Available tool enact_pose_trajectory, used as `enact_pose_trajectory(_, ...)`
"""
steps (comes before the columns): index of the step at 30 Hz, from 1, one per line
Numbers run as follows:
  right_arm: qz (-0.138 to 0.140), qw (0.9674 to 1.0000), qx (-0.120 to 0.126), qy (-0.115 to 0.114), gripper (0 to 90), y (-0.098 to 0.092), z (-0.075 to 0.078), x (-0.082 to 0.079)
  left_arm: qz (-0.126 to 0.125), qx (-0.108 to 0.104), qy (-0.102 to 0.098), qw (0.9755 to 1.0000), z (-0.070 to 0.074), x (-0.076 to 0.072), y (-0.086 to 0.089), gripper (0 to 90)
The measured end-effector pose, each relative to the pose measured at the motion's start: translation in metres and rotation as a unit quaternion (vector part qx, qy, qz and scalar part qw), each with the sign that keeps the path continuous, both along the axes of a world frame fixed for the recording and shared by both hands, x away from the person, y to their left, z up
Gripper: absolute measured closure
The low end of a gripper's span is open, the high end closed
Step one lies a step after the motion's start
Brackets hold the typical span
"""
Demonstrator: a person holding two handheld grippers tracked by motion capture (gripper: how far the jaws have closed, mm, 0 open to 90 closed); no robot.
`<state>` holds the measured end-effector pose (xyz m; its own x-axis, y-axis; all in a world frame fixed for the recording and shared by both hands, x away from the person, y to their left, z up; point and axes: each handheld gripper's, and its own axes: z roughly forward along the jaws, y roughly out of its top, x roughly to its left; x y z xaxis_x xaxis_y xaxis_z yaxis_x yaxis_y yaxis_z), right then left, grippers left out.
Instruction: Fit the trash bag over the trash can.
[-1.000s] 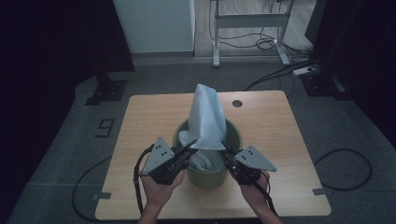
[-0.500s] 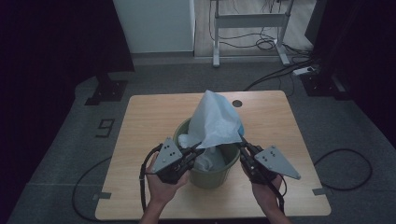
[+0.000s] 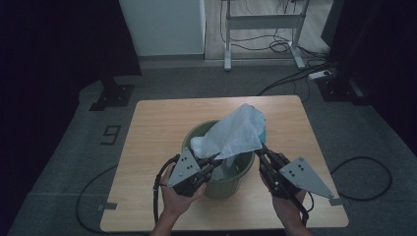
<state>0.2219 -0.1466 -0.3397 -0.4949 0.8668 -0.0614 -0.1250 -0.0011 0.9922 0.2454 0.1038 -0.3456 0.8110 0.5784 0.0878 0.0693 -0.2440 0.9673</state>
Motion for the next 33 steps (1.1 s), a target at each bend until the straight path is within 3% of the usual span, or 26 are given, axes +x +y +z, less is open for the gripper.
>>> enact_pose_trajectory(6,0.025,0.9987,-0.022,0.039,77.9,0.013,-0.016,0.009,0.005,-0.009,0.004,0.9999,0.004,0.003,0.004,88.8)
enact_pose_trajectory(12,0.036,0.9960,-0.044,0.070,48.7,0.028,-0.036,0.014,0.008,-0.011,0.009,0.9999,0.002,0.004,0.003,88.9)
enact_pose_trajectory(19,0.030,0.9932,-0.066,0.091,40.6,0.046,-0.047,0.025,0.002,-0.014,0.007,0.9999,0.006,0.003,0.001,88.9)
enact_pose_trajectory(26,0.010,0.9918,-0.071,0.106,43.5,0.054,-0.051,0.036,-0.005,-0.020,0.013,0.9997,0.005,0.003,0.004,88.8)
enact_pose_trajectory(33,0.015,0.9925,-0.072,0.098,75.9,0.053,-0.048,0.041,-0.004,-0.027,0.014,0.9995,0.005,0.003,0.007,88.8)
